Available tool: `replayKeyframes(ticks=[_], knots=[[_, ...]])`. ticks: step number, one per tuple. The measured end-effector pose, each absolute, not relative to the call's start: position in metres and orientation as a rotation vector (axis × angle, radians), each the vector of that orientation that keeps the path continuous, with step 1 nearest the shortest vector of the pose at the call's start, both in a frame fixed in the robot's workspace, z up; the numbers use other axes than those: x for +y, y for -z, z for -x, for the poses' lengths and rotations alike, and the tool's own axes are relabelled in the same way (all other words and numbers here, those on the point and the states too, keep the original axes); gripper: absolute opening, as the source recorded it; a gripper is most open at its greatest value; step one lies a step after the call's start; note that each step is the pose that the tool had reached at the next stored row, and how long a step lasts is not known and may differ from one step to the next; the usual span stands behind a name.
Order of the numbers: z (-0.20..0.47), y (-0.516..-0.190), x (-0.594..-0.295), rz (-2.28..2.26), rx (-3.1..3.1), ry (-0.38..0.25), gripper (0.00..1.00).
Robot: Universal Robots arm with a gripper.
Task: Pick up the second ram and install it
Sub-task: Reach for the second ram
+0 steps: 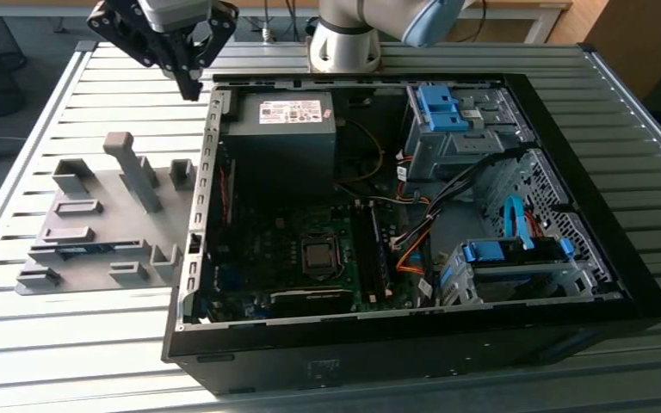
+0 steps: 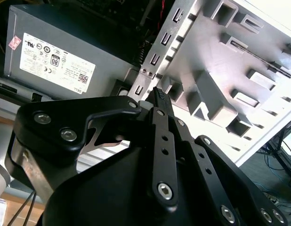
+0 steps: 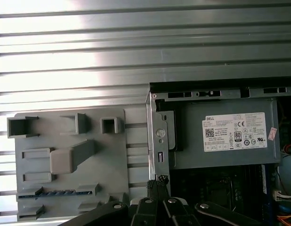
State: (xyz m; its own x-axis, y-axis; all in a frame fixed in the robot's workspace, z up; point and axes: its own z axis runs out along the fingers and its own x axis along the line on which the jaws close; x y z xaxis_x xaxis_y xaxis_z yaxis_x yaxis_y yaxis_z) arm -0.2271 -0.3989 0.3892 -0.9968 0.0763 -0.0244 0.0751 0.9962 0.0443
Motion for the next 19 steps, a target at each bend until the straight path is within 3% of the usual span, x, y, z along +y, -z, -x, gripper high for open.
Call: replayKeyframes(ticks=[19], knots=[[0.254,-0.388,-0.399,-0.118,3.113,-0.068,0.11]])
